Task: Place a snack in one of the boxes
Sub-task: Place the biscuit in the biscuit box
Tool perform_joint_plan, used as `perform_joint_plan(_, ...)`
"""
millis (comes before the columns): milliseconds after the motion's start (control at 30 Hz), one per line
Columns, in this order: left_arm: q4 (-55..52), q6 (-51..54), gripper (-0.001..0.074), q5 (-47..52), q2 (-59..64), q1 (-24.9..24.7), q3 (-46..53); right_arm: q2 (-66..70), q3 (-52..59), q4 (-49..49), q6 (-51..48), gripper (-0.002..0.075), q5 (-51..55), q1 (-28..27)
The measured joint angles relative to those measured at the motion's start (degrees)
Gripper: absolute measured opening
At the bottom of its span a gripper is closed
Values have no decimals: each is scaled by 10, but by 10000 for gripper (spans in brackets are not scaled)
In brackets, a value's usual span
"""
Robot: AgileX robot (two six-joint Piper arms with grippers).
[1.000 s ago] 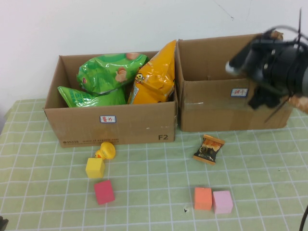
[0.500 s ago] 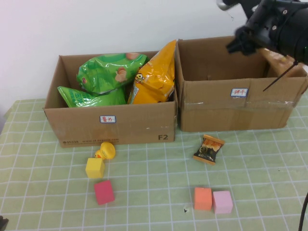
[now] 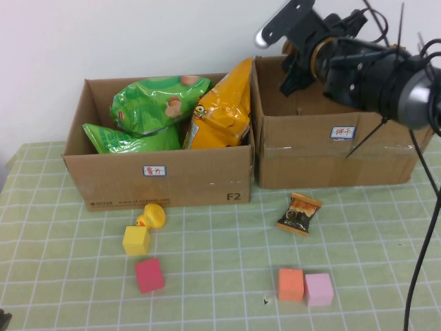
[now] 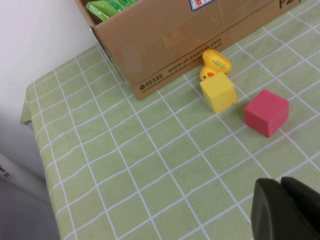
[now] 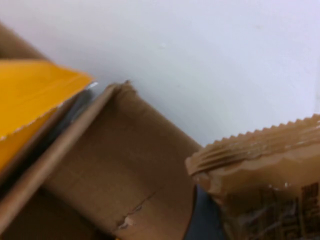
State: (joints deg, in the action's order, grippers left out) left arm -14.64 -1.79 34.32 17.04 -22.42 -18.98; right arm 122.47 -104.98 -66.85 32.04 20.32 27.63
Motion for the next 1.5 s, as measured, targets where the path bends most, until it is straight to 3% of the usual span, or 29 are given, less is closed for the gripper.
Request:
perform_joint_plan(400,-1,0,-1,0,0,0,0,10,0,-32,44,478,-73,-24)
perform_joint_plan(767,-1,0,-1,0,0,0,0,22,0,-35,71,480,-76,-39)
perform_joint_plan(1033,-1,0,-1,0,0,0,0,29,0,-35,215,601,-1,-39)
perform_joint_plan(1233,-1,-2,-1,0,0,0,0,23,0,0,225,611,35,-38)
perform_joint_plan(1333,-1,-2,-1,0,0,0,0,7,0,49,203,580,40,-27)
perform_joint_plan(1400,-1,-2,-1,0,0,0,0,-13,0,92,149,514,53,-11)
perform_joint_plan(1500,-1,-2,-1,0,0,0,0,-48,0,163,12,354,106,22)
